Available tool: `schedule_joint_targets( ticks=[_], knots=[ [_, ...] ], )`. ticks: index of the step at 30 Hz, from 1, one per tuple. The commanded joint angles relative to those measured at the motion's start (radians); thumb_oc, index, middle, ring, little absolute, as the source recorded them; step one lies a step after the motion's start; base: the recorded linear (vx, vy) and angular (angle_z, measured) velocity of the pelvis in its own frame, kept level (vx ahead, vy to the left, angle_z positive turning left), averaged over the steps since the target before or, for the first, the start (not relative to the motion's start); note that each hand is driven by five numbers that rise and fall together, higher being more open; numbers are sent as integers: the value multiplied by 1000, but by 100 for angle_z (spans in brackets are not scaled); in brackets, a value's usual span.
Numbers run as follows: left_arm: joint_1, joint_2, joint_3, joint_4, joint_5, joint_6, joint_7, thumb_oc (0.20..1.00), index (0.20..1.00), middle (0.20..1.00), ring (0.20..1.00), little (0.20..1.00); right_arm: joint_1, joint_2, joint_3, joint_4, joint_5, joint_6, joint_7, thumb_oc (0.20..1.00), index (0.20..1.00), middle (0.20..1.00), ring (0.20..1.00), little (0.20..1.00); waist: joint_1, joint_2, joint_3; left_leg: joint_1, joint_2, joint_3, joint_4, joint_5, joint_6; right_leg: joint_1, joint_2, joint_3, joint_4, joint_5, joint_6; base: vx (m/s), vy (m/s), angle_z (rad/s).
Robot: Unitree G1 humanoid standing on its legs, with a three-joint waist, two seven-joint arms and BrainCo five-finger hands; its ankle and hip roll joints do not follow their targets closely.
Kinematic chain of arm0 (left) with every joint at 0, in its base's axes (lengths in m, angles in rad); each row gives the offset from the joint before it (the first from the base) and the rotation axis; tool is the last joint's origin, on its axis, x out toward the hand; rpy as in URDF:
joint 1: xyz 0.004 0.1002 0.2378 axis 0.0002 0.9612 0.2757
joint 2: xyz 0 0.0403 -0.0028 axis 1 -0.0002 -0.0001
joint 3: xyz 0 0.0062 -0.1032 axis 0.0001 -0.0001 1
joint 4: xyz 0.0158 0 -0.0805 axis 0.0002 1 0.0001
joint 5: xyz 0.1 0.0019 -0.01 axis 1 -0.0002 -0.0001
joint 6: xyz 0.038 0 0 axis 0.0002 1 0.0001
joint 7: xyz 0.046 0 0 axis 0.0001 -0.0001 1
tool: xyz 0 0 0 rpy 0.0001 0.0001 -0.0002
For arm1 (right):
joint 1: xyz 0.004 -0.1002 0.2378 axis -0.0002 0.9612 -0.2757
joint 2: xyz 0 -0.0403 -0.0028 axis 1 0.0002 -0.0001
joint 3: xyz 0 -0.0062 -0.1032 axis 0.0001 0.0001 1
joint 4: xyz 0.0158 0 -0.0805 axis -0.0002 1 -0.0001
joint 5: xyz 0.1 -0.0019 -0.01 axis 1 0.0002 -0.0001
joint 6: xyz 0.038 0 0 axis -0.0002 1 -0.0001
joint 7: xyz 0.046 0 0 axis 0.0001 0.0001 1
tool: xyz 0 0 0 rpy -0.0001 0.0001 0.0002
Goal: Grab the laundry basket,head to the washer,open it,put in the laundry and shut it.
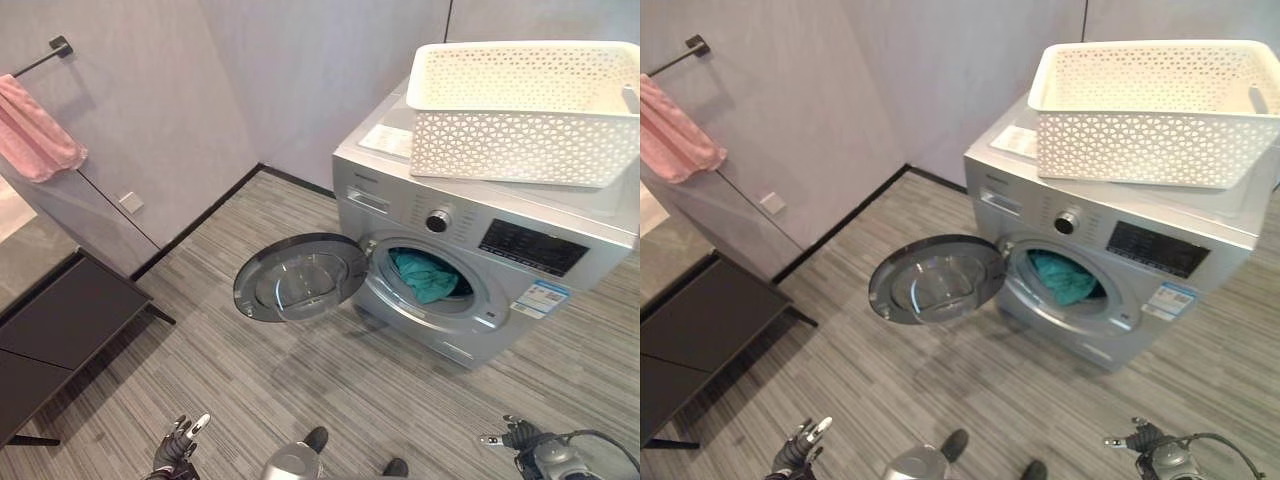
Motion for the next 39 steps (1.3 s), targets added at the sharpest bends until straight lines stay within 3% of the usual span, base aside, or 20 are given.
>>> schedule_joint_targets(
  ticks=[1,7,10,12,14,16,17,24,26,31,39],
  knots=[
    [48,129,42,-103,14,-55,5,1000,1000,1000,1000,1000,48,-33,1,28,35,-15,-2,1000,1000,1000,1000,1000,44,-64,-45,-71,-60,-21,-43,18,31,71,-144,50,-87,115,116,-75,175,-5],
    [69,185,123,-215,18,-65,10,1000,1000,1000,1000,1000,101,-21,-31,91,0,-1,2,1000,1000,1000,1000,1000,66,-96,-48,-49,-97,-9,-43,-18,66,79,-186,67,-107,159,148,-20,136,-30],
    [44,258,167,-223,54,-66,32,1000,1000,1000,1000,1000,134,-7,-53,119,-14,8,8,1000,1000,1000,1000,1000,63,-129,-46,-42,-117,-9,-43,-27,78,92,-211,52,-109,178,168,-29,157,3],
    [-4,347,172,-193,256,-76,129,1000,1000,1000,1000,1000,144,20,-49,121,-15,10,9,1000,1000,1000,1000,1000,52,-160,-37,-36,-123,2,-43,-40,84,88,-219,66,-110,193,180,-20,146,6],
    [-39,447,130,-198,553,-54,219,1000,1000,1000,1000,1000,143,55,-31,122,-35,1,9,1000,1000,1000,1000,1000,51,-194,-16,-32,-123,16,-43,-49,89,84,-219,84,-107,190,184,-36,54,-5],
    [-52,469,128,-189,563,-56,212,1000,1000,1000,1000,1000,139,64,-23,120,-31,-3,13,1000,1000,1000,1000,1000,52,-214,-7,-37,-124,25,-43,-49,90,73,-221,95,-104,194,186,-41,32,-3],
    [-106,497,128,-99,576,-42,245,1000,1000,1000,1000,1000,133,89,-2,127,-18,-3,11,1000,1000,1000,1000,1000,44,-246,10,-34,-124,36,-43,-60,96,63,-224,112,-100,198,186,-23,45,-6],
    [-319,599,-9,115,679,-22,311,1000,1000,1000,1000,1000,126,151,71,123,4,-6,14,1000,1000,1000,1000,1000,21,-332,75,-28,-101,79,-43,-72,101,28,-209,176,-78,195,180,-25,-3,-21],
    [-438,634,-61,209,682,-4,345,1000,1000,1000,1000,1000,112,159,87,115,41,-8,2,1000,1000,1000,1000,1000,2,-369,119,-35,-85,97,-43,-72,98,8,-195,196,-78,199,176,-60,-51,-24],
    [-595,688,-125,281,637,2,364,1000,1000,1000,1000,1000,98,164,89,100,103,-17,-16,1000,1000,1000,1000,1000,-22,-411,187,-65,-69,108,-43,-60,91,-27,-177,213,-86,213,175,-62,-46,-20],
    [-831,721,-264,326,650,12,438,1000,1000,1000,1000,1000,93,179,116,75,146,-35,-31,1000,1000,1000,1000,1000,-57,-445,241,-144,-50,109,-43,-33,82,-92,-158,222,-96,232,167,-37,-26,-3]
  ],
)
